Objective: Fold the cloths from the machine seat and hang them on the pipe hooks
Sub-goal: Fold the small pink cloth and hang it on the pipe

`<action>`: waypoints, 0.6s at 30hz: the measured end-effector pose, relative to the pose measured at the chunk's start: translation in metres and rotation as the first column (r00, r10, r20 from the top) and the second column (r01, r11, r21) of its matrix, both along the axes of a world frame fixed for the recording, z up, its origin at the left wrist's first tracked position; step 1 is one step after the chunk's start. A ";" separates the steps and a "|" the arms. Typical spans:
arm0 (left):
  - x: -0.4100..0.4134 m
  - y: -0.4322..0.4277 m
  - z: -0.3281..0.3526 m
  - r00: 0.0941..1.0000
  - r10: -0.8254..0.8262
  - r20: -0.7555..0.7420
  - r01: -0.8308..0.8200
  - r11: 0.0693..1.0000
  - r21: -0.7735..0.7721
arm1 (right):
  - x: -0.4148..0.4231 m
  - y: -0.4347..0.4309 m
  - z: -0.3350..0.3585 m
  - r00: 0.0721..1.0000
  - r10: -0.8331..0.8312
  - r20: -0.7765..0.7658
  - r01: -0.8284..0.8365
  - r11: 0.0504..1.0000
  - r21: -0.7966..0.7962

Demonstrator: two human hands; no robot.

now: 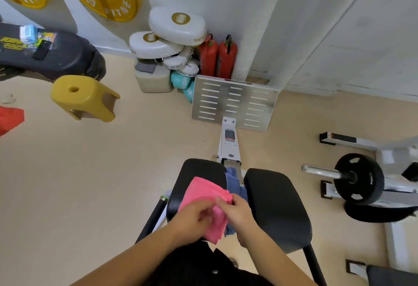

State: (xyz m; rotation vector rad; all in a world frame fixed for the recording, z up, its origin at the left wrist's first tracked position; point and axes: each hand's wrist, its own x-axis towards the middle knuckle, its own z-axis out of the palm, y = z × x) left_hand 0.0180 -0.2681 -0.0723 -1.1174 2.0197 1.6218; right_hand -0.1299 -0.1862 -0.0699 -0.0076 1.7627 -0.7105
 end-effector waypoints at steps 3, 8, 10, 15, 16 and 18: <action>0.029 -0.012 -0.006 0.984 0.167 0.062 -0.147 0.960 -0.239 | 0.007 -0.004 -0.003 0.995 0.042 -0.093 -0.044 0.999 -0.022; 0.033 -0.018 -0.001 0.942 0.317 0.113 -0.283 0.928 -0.241 | 0.013 0.003 0.012 0.994 0.090 -0.061 -0.098 0.984 -0.148; 0.032 -0.015 0.004 0.937 0.341 0.074 -0.329 0.934 -0.138 | 0.013 0.018 0.024 0.992 0.111 -0.057 -0.121 0.966 -0.229; 0.054 0.007 0.036 0.960 0.268 -0.085 -0.247 0.947 0.204 | 0.011 0.069 0.057 0.984 0.027 0.179 0.043 0.926 -0.374; 0.065 0.018 0.048 0.953 0.281 -0.116 -0.242 0.931 0.273 | 0.015 0.084 0.064 0.974 -0.017 0.224 0.107 0.911 -0.398; 0.080 0.030 0.064 0.920 0.351 -0.173 -0.268 0.887 0.377 | 0.015 0.100 0.072 0.979 -0.086 0.185 0.155 0.902 -0.402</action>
